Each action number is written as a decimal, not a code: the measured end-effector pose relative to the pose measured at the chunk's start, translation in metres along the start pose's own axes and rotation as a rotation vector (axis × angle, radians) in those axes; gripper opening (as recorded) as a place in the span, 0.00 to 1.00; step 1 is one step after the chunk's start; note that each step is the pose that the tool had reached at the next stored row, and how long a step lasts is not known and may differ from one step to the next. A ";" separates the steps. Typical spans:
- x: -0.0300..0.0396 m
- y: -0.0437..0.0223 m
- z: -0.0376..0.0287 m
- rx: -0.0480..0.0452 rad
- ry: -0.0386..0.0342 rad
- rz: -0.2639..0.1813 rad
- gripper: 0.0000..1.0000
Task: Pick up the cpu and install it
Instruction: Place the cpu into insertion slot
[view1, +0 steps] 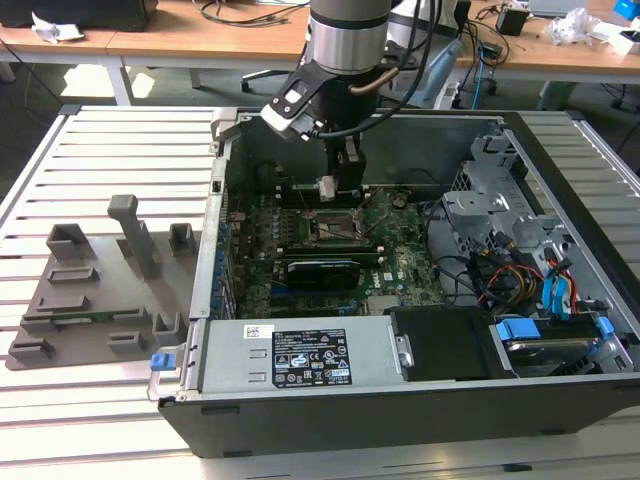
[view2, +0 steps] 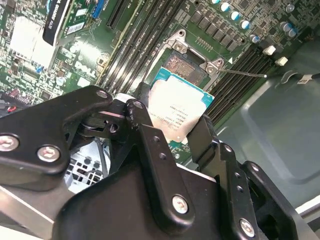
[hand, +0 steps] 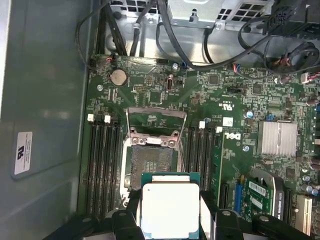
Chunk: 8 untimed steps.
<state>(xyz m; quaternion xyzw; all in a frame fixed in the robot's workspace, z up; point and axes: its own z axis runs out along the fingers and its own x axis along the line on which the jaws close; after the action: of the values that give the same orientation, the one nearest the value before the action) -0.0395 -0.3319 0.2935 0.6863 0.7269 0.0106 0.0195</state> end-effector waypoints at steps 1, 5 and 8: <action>0.0000 0.0000 0.0000 0.0001 -0.0004 0.011 0.55; 0.0000 0.0000 0.0000 0.0006 -0.0020 0.047 0.55; 0.0000 0.0000 0.0000 0.0010 -0.0032 0.076 0.55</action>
<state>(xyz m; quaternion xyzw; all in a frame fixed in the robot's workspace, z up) -0.0395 -0.3319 0.2935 0.7135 0.7003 0.0099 0.0199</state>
